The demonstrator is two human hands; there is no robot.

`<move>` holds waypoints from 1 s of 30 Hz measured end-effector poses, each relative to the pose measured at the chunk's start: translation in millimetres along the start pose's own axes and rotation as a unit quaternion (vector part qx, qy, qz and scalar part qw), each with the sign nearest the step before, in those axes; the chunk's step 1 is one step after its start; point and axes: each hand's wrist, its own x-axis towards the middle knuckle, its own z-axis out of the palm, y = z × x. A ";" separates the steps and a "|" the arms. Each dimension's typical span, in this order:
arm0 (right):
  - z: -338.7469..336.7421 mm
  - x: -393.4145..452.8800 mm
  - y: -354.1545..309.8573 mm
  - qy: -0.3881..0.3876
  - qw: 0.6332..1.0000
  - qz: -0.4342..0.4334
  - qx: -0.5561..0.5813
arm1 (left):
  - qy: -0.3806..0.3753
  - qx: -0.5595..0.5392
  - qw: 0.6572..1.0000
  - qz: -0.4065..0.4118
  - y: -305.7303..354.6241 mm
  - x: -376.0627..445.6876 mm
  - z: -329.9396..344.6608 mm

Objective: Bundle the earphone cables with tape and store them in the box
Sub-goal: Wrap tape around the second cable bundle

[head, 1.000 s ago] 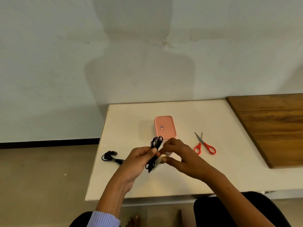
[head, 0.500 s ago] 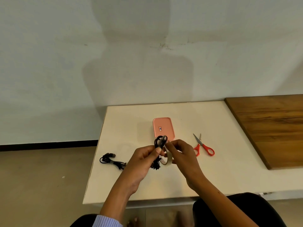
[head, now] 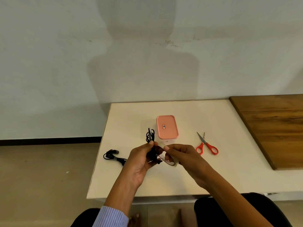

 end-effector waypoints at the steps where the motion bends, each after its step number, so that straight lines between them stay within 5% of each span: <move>1: 0.9 -0.2 0.4 0.008 1.000 0.000 -0.003 | -0.014 -0.006 1.000 -0.010 0.5 -0.8 0.5; 8: 0.5 -0.4 1.4 -0.007 1.000 0.005 -0.021 | -0.024 0.078 0.996 0.036 -2.2 -3.1 3.3; 16: -10.5 -3.0 -6.4 -0.125 0.991 -0.032 0.041 | 0.025 -0.004 0.999 0.025 4.3 -0.9 -0.7; 21: -14.9 -3.6 -8.0 -0.175 0.983 -0.054 -0.017 | 0.029 -0.010 0.999 0.028 6.9 -1.8 -1.9; 30: 4.5 -1.2 -2.8 0.015 0.997 -0.050 -0.054 | 0.016 0.062 0.994 0.088 0.1 -6.1 6.0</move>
